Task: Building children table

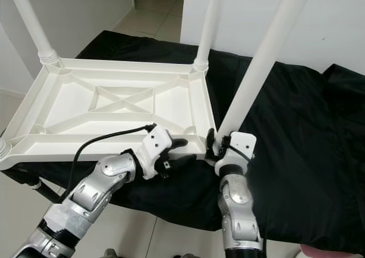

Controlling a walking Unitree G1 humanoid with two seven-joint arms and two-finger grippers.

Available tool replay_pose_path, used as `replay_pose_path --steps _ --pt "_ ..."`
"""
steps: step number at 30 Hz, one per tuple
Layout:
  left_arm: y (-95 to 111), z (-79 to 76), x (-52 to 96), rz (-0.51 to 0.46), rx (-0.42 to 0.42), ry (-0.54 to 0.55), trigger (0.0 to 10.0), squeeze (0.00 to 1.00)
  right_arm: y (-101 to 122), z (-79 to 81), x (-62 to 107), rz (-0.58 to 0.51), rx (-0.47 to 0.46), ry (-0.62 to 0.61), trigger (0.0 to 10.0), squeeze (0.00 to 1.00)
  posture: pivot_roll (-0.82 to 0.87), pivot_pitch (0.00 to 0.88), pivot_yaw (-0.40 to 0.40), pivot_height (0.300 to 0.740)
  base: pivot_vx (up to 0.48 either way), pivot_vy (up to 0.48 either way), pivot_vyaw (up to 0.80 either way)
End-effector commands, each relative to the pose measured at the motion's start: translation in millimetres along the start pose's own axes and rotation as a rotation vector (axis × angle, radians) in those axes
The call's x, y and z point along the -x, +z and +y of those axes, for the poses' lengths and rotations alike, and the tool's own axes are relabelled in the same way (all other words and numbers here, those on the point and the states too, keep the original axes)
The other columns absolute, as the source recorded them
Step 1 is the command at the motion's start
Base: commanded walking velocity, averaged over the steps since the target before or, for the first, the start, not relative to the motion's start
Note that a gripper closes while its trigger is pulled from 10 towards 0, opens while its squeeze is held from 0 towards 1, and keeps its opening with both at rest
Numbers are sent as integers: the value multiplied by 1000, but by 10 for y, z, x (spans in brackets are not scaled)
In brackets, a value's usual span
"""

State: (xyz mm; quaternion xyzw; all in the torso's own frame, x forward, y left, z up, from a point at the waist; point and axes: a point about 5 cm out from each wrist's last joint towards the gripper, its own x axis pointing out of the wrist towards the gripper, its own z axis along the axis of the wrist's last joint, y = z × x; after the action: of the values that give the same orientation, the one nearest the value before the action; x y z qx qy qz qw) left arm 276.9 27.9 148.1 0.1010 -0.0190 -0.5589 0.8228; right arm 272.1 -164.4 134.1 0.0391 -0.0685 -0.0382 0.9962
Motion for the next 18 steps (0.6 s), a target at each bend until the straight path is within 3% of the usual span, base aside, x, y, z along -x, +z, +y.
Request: replay_pose_path --steps 1,8,18 --pt "3 -14 5 7 -8 -26 10000 0 -48 -42 2 0 7 55 10000 0 -3 97 -64 740 0 0 0" --pt "-20 -8 1 8 -48 6 10000 0 -141 -107 -5 -13 59 149 10000 0 -7 97 -53 740 0 0 0" --pt "-34 -2 11 0 -100 38 10000 0 -109 -102 -48 -51 95 228 10000 0 8 94 -37 740 0 0 0"
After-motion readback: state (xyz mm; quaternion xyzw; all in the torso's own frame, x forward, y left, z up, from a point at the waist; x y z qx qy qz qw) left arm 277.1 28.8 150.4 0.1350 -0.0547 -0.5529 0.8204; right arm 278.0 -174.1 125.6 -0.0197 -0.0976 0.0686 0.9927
